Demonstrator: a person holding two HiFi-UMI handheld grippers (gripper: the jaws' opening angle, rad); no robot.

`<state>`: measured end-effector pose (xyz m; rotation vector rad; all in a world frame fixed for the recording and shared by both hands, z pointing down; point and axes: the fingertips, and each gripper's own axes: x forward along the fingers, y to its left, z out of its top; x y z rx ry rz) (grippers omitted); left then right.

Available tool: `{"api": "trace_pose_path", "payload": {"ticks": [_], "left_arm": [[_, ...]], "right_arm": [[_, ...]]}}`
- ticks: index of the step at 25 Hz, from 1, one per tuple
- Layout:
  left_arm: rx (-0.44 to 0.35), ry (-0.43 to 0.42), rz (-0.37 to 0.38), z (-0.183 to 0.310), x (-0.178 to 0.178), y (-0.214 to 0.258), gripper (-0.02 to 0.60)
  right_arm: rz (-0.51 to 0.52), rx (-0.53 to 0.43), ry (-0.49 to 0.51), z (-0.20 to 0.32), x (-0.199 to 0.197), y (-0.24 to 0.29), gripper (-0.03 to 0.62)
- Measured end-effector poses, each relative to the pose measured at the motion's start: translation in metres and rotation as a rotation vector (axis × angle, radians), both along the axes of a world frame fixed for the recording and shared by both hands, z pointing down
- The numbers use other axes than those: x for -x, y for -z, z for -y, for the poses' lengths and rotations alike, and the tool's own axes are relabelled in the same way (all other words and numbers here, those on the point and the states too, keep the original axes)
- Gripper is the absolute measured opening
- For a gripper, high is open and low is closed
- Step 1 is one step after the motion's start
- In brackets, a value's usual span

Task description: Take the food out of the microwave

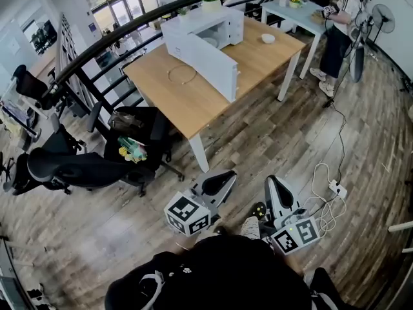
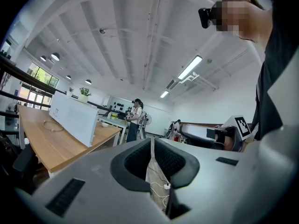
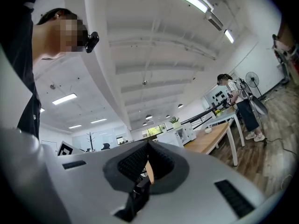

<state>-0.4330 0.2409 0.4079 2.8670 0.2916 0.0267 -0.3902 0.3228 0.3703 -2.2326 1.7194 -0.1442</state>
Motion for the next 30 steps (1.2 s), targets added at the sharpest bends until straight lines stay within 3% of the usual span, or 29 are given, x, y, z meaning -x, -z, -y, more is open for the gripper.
{"api": "trace_pose_path", "payload": {"ticks": [15,30], "left_arm": [[-0.011,0.146,0.034,0.044,-0.055,0.011,0.032],[0.011,0.161,0.079,0.038,-0.183,0.016,0.032]], "right_arm": [[0.046,-0.053,0.118,0.035,-0.073,0.008,0.000],[0.120,-0.073,0.159,0.019,-0.188,-0.003,0.000]]}}
